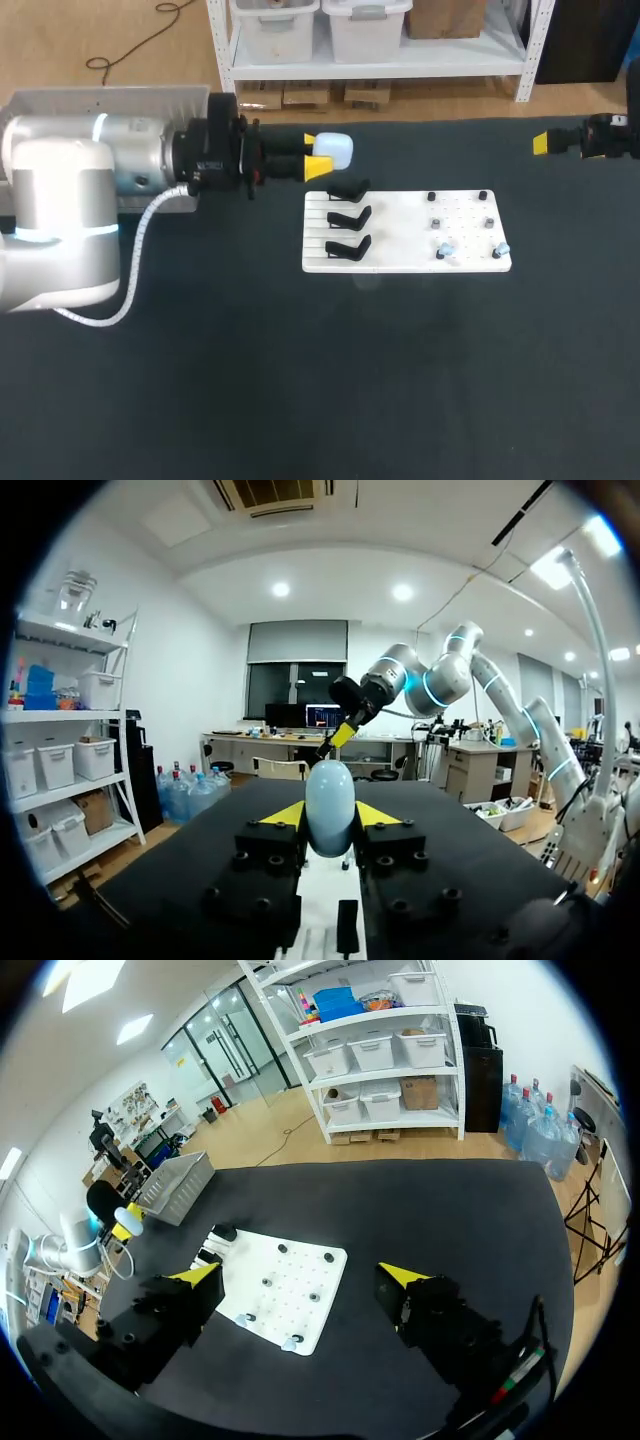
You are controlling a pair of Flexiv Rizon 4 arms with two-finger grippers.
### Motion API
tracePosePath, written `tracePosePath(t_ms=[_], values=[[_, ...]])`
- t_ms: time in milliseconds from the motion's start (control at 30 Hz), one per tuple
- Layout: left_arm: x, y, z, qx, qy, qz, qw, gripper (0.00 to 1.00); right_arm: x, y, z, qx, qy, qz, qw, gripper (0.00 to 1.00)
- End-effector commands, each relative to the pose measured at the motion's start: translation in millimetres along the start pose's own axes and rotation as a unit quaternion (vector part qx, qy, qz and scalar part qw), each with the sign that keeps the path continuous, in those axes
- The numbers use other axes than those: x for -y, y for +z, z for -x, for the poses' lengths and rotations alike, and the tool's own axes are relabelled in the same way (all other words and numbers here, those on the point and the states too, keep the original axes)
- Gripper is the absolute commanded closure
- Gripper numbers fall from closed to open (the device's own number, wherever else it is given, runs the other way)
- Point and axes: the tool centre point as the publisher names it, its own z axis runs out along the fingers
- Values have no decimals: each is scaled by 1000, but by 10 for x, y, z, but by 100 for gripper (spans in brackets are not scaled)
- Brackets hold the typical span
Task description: Pick up each earbud case from the left stands, insert the matching earbuds, close the lid, and place the case in the box.
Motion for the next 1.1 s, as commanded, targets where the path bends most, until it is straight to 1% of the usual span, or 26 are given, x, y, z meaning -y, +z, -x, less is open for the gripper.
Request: tracePosePath(t_ms=[33, 233, 433, 567, 700, 967, 1100], values=[[106, 42, -56, 16, -2, 17, 1000, 100, -150, -31, -17, -6, -12, 15, 1000, 0], [156, 76, -97, 22, -6, 19, 1000, 100, -544, 35, -156, -44, -52, 22, 997, 0], [179, 87, -122, 22, -6, 13, 1000, 100, -938, 99, -248, -62, -71, 37, 995, 0], [168, 86, -147, 20, -5, 9, 1000, 100, -1189, 135, -282, -80, -84, 43, 992, 0], [135, 88, -167, 18, -5, 5, 1000, 100, -1423, 168, -309, -94, -96, 37, 990, 0], [86, 96, -192, 23, -8, 1, 1000, 100, -1818, 315, -384, -116, -118, 30, 986, 0], [70, 105, -199, 26, -7, -2, 1000, 100, -1935, 405, -421, -131, -125, 30, 983, 0]])
